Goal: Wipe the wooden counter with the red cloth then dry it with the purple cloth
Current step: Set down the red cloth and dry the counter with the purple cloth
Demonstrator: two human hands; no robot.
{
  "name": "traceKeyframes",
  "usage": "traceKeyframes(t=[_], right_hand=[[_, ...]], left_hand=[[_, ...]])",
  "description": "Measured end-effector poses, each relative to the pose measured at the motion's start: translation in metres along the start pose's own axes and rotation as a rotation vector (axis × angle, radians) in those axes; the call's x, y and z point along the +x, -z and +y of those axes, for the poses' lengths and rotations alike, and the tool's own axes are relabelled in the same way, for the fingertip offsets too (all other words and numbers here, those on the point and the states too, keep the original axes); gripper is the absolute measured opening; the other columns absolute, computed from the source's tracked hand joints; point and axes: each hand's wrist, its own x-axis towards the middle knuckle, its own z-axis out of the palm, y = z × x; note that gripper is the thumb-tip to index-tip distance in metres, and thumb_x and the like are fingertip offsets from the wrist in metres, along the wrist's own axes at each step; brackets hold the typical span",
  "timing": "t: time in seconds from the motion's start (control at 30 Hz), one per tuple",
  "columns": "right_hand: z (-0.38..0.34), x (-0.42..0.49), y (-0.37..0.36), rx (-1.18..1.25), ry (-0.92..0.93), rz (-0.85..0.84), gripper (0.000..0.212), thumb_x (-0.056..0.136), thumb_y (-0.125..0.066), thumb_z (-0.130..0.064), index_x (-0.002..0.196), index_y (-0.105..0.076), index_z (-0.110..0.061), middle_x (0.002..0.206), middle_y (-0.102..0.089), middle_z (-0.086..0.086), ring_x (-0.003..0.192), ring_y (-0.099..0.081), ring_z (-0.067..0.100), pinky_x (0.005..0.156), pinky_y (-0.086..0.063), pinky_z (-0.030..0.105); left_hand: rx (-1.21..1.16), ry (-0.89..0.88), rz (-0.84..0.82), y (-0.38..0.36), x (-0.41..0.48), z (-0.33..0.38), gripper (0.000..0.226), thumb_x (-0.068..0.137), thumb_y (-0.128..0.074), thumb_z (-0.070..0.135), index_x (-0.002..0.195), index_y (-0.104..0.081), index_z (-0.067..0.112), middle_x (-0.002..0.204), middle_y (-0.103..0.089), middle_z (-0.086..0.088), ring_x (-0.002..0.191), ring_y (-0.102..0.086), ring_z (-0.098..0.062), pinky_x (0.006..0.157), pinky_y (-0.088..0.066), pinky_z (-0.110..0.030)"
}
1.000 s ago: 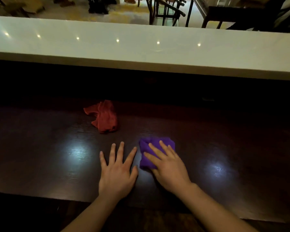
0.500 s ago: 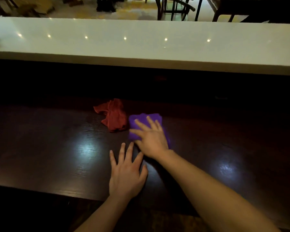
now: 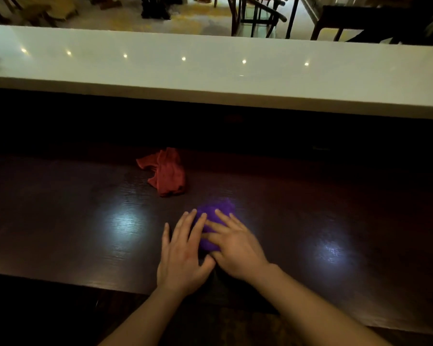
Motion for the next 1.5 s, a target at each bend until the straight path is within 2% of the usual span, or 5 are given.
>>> traceKeyframes(t=[0.3, 0.53, 1.07, 1.33, 1.5], right_hand=[[0.124, -0.028, 0.062, -0.159, -0.661, 0.189, 0.044, 0.092, -0.053, -0.037, 0.136, -0.05, -0.033, 0.155, -0.032, -0.002, 0.145, -0.021, 0.029, 0.117, -0.018, 0.044], [0.05, -0.135, 0.013, -0.155, -0.24, 0.13, 0.047, 0.085, -0.046, -0.052, 0.13, -0.051, -0.04, 0.149, -0.04, -0.013, 0.14, -0.034, 0.025, 0.113, -0.029, 0.046], [0.075, -0.223, 0.025, -0.155, -0.313, 0.098, 0.058, 0.08, -0.055, -0.041, 0.136, -0.044, -0.042, 0.154, -0.03, -0.014, 0.144, -0.025, 0.019, 0.117, -0.023, 0.043], [0.15, -0.207, 0.065, -0.202, -0.915, 0.246, 0.045, 0.092, -0.052, -0.045, 0.136, -0.049, -0.038, 0.154, -0.033, -0.002, 0.144, -0.022, 0.034, 0.116, -0.02, 0.049], [0.072, -0.179, 0.02, -0.243, -0.52, 0.194, 0.049, 0.086, -0.04, -0.058, 0.133, -0.048, -0.043, 0.151, -0.038, -0.01, 0.141, -0.031, 0.032, 0.113, -0.026, 0.051]], left_hand=[[0.148, 0.009, -0.075, -0.005, 0.007, 0.002, 0.061, 0.085, -0.037, 0.054, 0.142, -0.046, 0.033, 0.156, -0.034, -0.005, 0.148, -0.018, -0.025, 0.117, -0.009, -0.057], [0.26, -0.114, -0.082, -0.006, 0.003, 0.005, 0.063, 0.082, -0.043, 0.045, 0.143, -0.045, 0.027, 0.152, -0.039, -0.011, 0.145, -0.024, -0.03, 0.113, -0.02, -0.062], [0.194, -0.006, -0.183, -0.071, 0.027, 0.119, 0.056, 0.094, -0.025, 0.052, 0.148, -0.026, 0.038, 0.162, -0.017, -0.004, 0.149, 0.002, -0.026, 0.114, 0.007, -0.065], [0.289, -0.038, -0.215, -0.077, 0.028, 0.117, 0.061, 0.091, -0.013, 0.069, 0.148, -0.011, 0.049, 0.163, -0.011, -0.008, 0.148, 0.006, -0.035, 0.11, 0.008, -0.07], [0.27, -0.119, -0.214, -0.072, 0.025, 0.119, 0.058, 0.091, -0.02, 0.067, 0.147, -0.013, 0.053, 0.163, -0.015, -0.003, 0.149, 0.003, -0.031, 0.111, 0.006, -0.069]])
